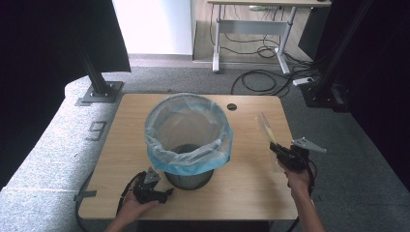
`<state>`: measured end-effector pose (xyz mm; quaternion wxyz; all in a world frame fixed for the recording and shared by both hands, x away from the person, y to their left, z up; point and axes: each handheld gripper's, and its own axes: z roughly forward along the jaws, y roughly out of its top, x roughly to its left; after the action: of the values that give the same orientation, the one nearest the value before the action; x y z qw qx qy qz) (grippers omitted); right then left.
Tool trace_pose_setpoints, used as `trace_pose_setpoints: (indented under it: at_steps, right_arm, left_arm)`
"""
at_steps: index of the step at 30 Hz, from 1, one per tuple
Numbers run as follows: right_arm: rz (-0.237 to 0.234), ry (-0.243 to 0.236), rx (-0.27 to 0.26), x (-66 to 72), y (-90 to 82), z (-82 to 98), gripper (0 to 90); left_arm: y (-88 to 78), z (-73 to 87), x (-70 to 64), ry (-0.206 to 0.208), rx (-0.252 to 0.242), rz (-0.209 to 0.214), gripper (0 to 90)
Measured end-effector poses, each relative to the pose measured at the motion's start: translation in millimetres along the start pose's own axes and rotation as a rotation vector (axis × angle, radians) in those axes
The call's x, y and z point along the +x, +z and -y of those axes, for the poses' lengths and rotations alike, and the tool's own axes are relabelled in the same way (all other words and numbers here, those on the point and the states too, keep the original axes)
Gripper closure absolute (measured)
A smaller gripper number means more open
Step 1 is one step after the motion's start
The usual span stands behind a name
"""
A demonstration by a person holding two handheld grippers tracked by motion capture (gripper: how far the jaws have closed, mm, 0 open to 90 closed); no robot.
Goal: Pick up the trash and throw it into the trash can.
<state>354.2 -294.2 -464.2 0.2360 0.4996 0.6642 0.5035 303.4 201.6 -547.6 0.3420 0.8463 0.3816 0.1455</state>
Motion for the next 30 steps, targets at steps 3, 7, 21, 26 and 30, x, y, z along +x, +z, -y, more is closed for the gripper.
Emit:
trace_pose_setpoints:
  at_steps: [3, 7, 21, 26, 30]
  right_arm:
    - [-0.003, -0.007, -0.020, 0.2, -4.8, -6.4, 85.6]
    - [-0.011, 0.004, -0.047, 0.1, -11.8, -11.6, 85.6]
    - [-0.058, 0.004, -0.110, 12.5, -29.2, -24.1, 85.7]
    - [-0.081, -0.014, -0.128, 22.0, -33.7, -30.7, 85.7]
    - [-0.094, -0.025, -0.139, 27.1, -34.5, -34.9, 85.7]
  left_arm:
    - [0.0, 0.0, 0.0, 0.000, 0.000, 0.000, 14.7]
    - [0.0, 0.0, 0.0, 0.000, 0.000, 0.000, 14.7]
    - [0.0, 0.0, 0.0, 0.000, 0.000, 0.000, 14.6]
    - [0.0, 0.0, 0.0, 0.000, 0.000, 0.000, 14.7]
    - [0.0, -0.1, 0.1, 0.000, 0.001, 0.002, 14.6]
